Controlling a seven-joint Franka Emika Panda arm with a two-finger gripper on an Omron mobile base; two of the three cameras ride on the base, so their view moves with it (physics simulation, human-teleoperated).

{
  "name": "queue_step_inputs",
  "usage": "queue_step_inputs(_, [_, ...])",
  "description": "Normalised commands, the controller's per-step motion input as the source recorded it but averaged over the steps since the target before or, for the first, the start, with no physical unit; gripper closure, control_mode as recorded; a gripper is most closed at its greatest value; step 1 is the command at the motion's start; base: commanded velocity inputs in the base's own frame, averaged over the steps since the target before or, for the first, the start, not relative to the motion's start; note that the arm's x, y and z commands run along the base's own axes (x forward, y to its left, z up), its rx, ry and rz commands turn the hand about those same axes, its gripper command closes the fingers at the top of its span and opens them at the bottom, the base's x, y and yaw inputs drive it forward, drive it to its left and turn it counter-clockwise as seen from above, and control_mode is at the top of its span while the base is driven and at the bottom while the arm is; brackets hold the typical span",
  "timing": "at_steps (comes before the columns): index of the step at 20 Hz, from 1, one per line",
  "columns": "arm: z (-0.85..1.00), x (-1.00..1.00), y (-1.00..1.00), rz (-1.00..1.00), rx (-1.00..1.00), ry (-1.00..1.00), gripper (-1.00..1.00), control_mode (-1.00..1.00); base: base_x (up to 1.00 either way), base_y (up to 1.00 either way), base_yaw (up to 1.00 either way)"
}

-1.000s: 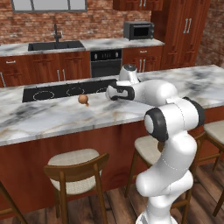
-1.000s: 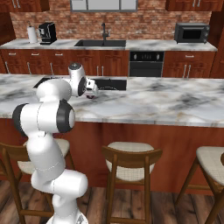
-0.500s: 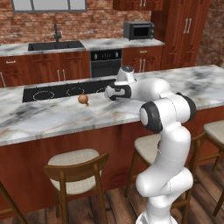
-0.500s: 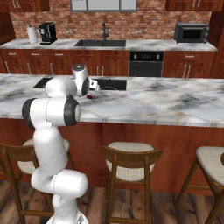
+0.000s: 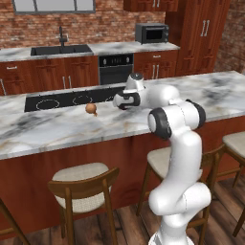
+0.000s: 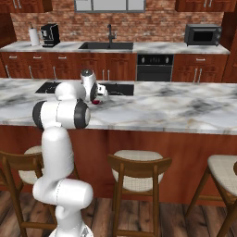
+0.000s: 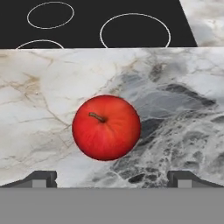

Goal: Place the liquor on the top shelf of the fridge to keep it out of children's reach, and place the onion and apple on lower shelves for easy access.

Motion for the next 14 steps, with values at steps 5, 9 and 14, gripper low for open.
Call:
queue_step_inputs(5, [-0.16, 0.39, 0.00, 0.00, 0.00, 0.00, -1.00, -1.00, 0.00, 0.00, 0.00])
queue_step_inputs(9, [-0.14, 0.36, 0.00, 0.00, 0.00, 0.00, -1.00, -1.00, 0.00, 0.00, 0.00])
queue_step_inputs(14, [-0.07, 0.30, 0.00, 0.00, 0.00, 0.00, -1.00, -1.00, 0.00, 0.00, 0.00])
